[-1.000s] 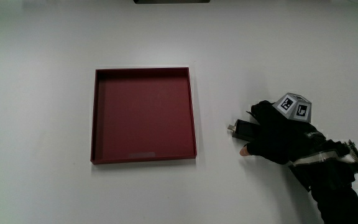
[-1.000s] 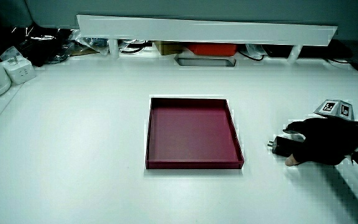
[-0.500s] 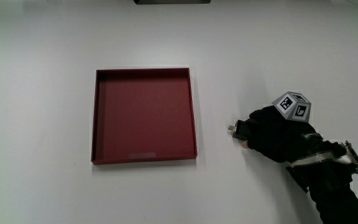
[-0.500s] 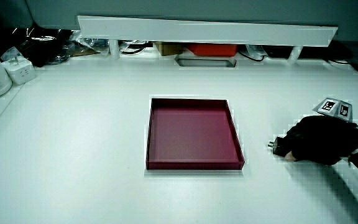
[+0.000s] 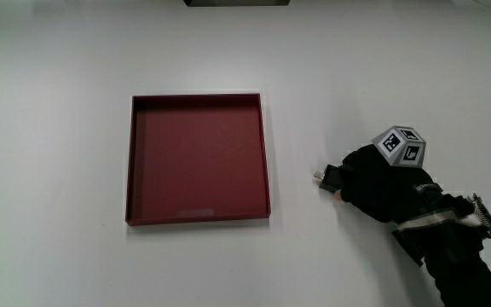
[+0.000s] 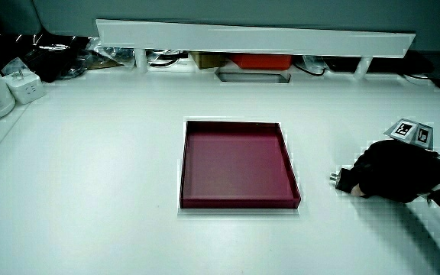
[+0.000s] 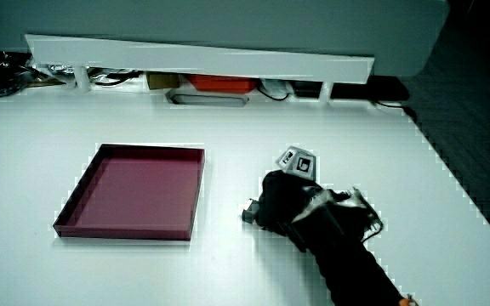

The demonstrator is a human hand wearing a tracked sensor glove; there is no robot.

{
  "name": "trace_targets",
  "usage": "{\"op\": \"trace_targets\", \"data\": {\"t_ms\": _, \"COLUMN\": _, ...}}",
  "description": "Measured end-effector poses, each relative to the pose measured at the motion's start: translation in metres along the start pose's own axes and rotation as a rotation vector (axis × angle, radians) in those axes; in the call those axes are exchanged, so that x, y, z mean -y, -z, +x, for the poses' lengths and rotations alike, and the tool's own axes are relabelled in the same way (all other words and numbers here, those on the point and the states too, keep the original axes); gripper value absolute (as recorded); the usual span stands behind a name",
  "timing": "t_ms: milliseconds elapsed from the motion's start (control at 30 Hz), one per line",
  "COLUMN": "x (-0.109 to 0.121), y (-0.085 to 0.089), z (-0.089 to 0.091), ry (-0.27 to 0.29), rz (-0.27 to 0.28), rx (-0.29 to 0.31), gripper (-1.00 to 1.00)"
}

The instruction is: Pick charger from desk

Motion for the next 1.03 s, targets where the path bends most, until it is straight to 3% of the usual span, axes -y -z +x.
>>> {"op": "trace_targets", "data": {"t_ms": 267, "x": 0.002, "y": -0.009, "z": -0.006, "ry": -0.025, "rz": 0.013, "rx": 0.004, "gripper": 1.00}}
{"op": "trace_targets", "data": {"t_ms": 400, "x": 0.002, "y": -0.021, "z": -0.018, "ry": -0.045, "rz": 0.030, "rx": 0.010, "gripper": 1.00}}
{"op": "trace_targets", "data": {"t_ms": 567, "x": 0.010, "y": -0.042, "z": -0.048, "ry": -0.106, "rz": 0.065, "rx": 0.015, "gripper": 1.00}}
{"op": "trace_targets", "data": {"t_ms": 600, "x": 0.014, "y": -0.045, "z": -0.058, "ry": -0.080, "rz": -0.040, "rx": -0.090, "gripper": 1.00}}
{"op": "trace_targets", "data": {"t_ms": 700, "x": 0.013, "y": -0.049, "z": -0.076, "ry": -0.113, "rz": -0.039, "rx": -0.117, "gripper": 1.00}}
{"op": "trace_targets", "data": {"t_ms": 733, "x": 0.012, "y": -0.050, "z": -0.082, "ry": -0.150, "rz": -0.032, "rx": -0.102, "gripper": 1.00}}
{"op": "trace_targets", "data": {"t_ms": 767, "x": 0.011, "y": -0.050, "z": -0.087, "ry": -0.145, "rz": -0.038, "rx": -0.117, "gripper": 1.00}}
{"op": "trace_targets", "data": {"t_ms": 800, "x": 0.008, "y": -0.049, "z": -0.091, "ry": -0.182, "rz": -0.033, "rx": -0.106, "gripper": 1.00}}
{"op": "trace_targets", "data": {"t_ms": 867, "x": 0.016, "y": -0.056, "z": -0.111, "ry": -0.244, "rz": 0.083, "rx": 0.004, "gripper": 1.00}}
{"op": "trace_targets", "data": {"t_ms": 900, "x": 0.010, "y": -0.051, "z": -0.111, "ry": -0.201, "rz": -0.029, "rx": -0.090, "gripper": 1.00}}
{"op": "trace_targets", "data": {"t_ms": 967, "x": 0.007, "y": -0.050, "z": -0.120, "ry": -0.219, "rz": -0.030, "rx": -0.129, "gripper": 1.00}}
{"op": "trace_targets", "data": {"t_ms": 1033, "x": -0.002, "y": -0.046, "z": -0.127, "ry": -0.306, "rz": -0.011, "rx": -0.132, "gripper": 1.00}}
